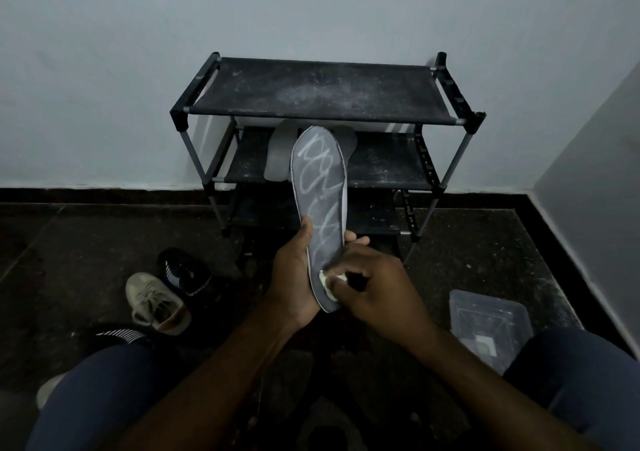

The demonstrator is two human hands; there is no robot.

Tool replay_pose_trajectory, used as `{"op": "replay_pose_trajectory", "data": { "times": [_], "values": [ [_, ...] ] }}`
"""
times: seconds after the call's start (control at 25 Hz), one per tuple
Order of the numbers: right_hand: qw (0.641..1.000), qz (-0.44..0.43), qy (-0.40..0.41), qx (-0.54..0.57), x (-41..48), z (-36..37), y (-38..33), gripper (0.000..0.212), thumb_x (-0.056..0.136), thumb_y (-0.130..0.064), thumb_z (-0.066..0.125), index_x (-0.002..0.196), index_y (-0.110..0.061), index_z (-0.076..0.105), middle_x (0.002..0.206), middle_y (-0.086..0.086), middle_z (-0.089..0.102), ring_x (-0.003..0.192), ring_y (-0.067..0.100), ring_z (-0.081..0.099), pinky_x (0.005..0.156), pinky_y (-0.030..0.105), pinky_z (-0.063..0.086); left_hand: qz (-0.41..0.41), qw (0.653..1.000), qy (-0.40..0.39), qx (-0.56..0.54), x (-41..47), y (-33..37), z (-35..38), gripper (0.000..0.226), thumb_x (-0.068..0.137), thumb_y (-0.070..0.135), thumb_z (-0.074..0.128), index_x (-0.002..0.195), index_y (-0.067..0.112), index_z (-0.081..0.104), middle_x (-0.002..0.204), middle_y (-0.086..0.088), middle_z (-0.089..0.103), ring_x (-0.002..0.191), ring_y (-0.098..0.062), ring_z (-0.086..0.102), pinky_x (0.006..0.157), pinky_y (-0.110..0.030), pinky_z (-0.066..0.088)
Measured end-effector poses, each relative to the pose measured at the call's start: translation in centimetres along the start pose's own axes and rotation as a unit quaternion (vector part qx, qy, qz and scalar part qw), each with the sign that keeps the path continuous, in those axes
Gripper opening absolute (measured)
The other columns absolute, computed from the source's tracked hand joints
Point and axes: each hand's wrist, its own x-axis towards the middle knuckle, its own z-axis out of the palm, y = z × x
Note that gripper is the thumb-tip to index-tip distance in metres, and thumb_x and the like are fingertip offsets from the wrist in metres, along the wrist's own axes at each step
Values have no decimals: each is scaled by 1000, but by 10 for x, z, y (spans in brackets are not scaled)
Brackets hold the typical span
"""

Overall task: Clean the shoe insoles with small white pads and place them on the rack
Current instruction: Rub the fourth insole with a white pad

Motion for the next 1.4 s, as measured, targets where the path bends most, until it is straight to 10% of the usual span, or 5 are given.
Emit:
{"op": "replay_pose_trajectory", "data": {
  "times": [0.24,0.84,1.4],
  "values": [
    [999,-26,-20,11,-4,6,-12,12,87,-3,75,94,-13,79,90,-9,69,86,8,68,81,19,52,-13,1000,-5,-6,-2,1,6,72,103,57,30,119,-7,60,118,-26,70,121,-35,65,89,-41,57],
    [998,2,65,24,5,4,-5,14,85,1,77,91,-11,82,88,-8,72,85,4,69,82,12,47,-26,999,-22,-30,-1,-7,9,72,104,55,32,137,-5,53,138,-31,56,136,-38,51,114,-45,42],
    [999,-22,7,27,-6,9,-11,15,84,2,76,90,-11,81,85,-7,71,82,11,69,80,26,55,-8,1000,-4,-8,2,-5,4,70,103,55,32,122,-6,62,121,-26,69,125,-34,62,104,-43,47]
  ]
}}
